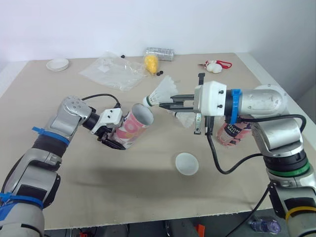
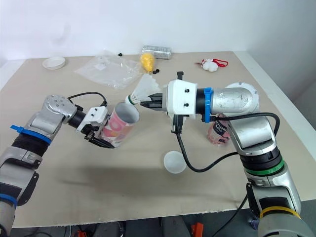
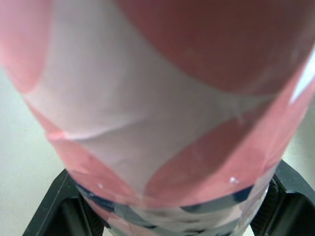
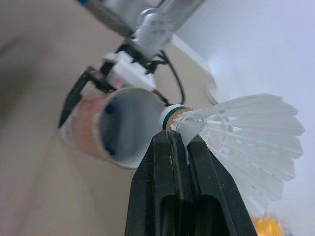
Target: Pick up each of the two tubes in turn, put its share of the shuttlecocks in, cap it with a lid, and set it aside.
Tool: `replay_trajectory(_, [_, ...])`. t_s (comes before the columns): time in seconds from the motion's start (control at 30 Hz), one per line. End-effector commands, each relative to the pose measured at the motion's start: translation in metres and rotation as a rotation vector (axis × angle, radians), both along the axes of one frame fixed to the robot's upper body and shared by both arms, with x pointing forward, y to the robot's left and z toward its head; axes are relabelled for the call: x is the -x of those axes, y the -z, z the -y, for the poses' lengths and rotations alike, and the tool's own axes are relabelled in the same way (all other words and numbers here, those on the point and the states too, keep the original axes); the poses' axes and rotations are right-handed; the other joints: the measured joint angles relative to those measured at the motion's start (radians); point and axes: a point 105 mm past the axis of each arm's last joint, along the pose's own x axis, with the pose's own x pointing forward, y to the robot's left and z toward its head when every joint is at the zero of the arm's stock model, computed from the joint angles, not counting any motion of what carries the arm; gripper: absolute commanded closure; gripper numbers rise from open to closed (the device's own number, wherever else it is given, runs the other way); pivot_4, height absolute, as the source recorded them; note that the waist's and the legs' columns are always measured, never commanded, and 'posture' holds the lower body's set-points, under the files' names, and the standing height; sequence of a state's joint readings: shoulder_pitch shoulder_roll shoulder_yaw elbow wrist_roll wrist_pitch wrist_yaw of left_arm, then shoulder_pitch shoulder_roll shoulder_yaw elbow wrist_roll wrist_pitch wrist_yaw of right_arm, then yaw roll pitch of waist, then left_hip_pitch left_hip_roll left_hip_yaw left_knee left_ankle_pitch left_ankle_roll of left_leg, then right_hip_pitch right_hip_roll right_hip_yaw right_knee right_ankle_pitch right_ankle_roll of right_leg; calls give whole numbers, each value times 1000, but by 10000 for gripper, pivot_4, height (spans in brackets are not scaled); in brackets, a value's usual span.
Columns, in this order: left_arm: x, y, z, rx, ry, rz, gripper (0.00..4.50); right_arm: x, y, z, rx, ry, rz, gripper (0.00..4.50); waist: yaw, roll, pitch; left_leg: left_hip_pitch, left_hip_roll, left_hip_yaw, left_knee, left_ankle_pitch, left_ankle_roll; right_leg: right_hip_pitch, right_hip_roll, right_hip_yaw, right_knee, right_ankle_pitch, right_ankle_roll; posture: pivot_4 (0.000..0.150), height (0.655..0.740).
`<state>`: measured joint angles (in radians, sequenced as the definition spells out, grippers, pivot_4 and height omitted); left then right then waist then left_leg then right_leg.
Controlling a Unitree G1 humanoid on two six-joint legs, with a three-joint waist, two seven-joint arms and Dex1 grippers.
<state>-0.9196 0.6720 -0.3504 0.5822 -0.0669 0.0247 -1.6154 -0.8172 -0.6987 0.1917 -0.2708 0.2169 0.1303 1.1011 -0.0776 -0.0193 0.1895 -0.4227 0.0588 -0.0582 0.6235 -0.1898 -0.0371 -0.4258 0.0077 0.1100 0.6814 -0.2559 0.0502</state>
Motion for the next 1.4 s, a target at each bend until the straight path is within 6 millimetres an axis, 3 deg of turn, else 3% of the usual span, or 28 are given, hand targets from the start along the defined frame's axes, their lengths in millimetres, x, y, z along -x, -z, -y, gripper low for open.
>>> replay_trajectory(0.03, [-2, -11, 4, 16, 6, 27, 14513, 2, -3, -4, 34, -32, 64, 44064, 0, 0, 0, 0, 0, 0, 0, 0, 0, 0, 0, 0, 0, 0, 0, 1500, 7400])
replay_trajectory(0.37, [-3, -13, 9, 44, -1, 24, 14513, -8, 14, -12, 93, -76, 80, 44064, 0, 0, 0, 0, 0, 0, 0, 0, 0, 0, 0, 0, 0, 0, 0, 1500, 7400])
replay_trajectory(0.5, [-4, -13, 10, 47, -7, 28, 14513, -11, 12, -13, 88, -84, 67, 32344, 0, 0, 0, 0, 0, 0, 1, 0, 0, 0, 0, 0, 0, 0, 0, 1500, 7400])
replay_trajectory(0.57, [-4, -14, 10, 48, -10, 30, 14513, -11, 6, -13, 65, -87, 61, 23056, 1, 0, 0, 0, 0, 0, 0, 0, 0, 0, 0, 0, 1, 0, 0, 1500, 7400])
replay_trajectory(0.63, [-6, -14, 10, 47, -16, 34, 14513, -9, -1, -8, 18, -78, 7, 18889, 1, 0, 0, 0, 0, 0, 1, 0, 0, 0, 0, 0, 1, 0, 0, 1500, 7400])
replay_trajectory(0.77, [-8, -15, 10, 45, -21, 42, 14513, -6, -13, 10, -130, -16, -183, 1009, 3, 0, 0, 0, 0, 0, 1, 0, 0, 0, 0, 0, 1, 1, -2, 1500, 7400])
replay_trajectory(0.9, [-10, -15, 9, 40, -24, 49, 14513, -13, -27, 32, -354, 118, -372, 397, 5, 0, 0, 0, 0, 0, 1, 0, 0, 1, 0, 0, 1, 4, -6, 1500, 7400])
replay_trajectory(1.03, [-13, -15, 8, 9, -11, 82, 14513, -31, 17, 63, -604, 449, -561, 397, 8, -2, -1, 0, 0, -2, 1, 0, 0, 1, 0, -2, 1, 3, -6, 1500, 7400])
replay_trajectory(1.23, [-15, -19, 14, -9, 16, 95, 14513, -42, 73, 67, -706, 738, -602, 397, 2, 0, 0, -1, -1, -1, 2, 0, 0, 0, 0, 0, 2, 1, 0, 1500, 7400])
replay_trajectory(1.4, [-16, -24, 19, -6, 34, 100, 14513, -41, 104, 66, -690, 824, -652, 397, 2, 0, 0, 0, -1, -1, 2, 0, 0, 0, 0, 0, 2, 1, 0, 1500, 7400])
